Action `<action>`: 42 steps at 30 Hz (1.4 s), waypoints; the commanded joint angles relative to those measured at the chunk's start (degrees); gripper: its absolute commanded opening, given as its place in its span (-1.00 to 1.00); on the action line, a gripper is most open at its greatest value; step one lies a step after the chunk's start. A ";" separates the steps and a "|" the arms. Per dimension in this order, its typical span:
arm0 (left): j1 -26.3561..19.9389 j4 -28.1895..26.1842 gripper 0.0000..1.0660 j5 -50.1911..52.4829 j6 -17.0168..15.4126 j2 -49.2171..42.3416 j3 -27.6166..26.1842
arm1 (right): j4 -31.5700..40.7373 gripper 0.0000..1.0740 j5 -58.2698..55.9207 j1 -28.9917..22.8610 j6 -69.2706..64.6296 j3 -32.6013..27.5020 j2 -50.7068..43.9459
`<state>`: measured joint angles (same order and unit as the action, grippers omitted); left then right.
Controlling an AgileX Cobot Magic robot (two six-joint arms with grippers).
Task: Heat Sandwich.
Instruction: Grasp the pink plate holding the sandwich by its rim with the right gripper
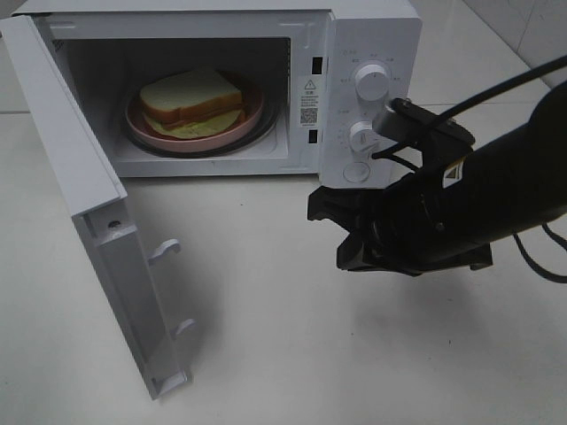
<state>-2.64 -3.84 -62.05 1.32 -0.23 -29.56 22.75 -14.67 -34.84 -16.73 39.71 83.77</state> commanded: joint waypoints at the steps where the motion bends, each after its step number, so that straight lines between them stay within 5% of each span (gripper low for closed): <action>1: -0.17 0.00 0.83 0.52 0.11 -0.34 0.06 | -0.74 -0.86 -5.79 0.00 8.54 2.69 -0.46; 18: -0.17 0.00 0.83 0.52 0.11 -0.34 0.06 | -9.17 -0.83 -35.75 0.00 59.82 12.89 -0.46; 27: -0.17 0.00 0.83 0.52 0.11 -0.34 0.06 | -15.18 -0.82 -40.57 0.00 86.12 13.35 -0.46; 38: -0.17 0.00 0.83 0.52 0.11 -0.34 0.06 | -26.53 -0.74 -40.22 0.00 91.62 13.35 -0.46; 42: -0.17 0.00 0.83 0.52 0.11 -0.34 0.06 | -28.25 -0.50 -38.67 0.00 90.81 13.35 -0.46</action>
<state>-2.64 -3.84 -62.05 1.32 -0.23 -29.56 -4.58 -54.03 -34.84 73.85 52.94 83.71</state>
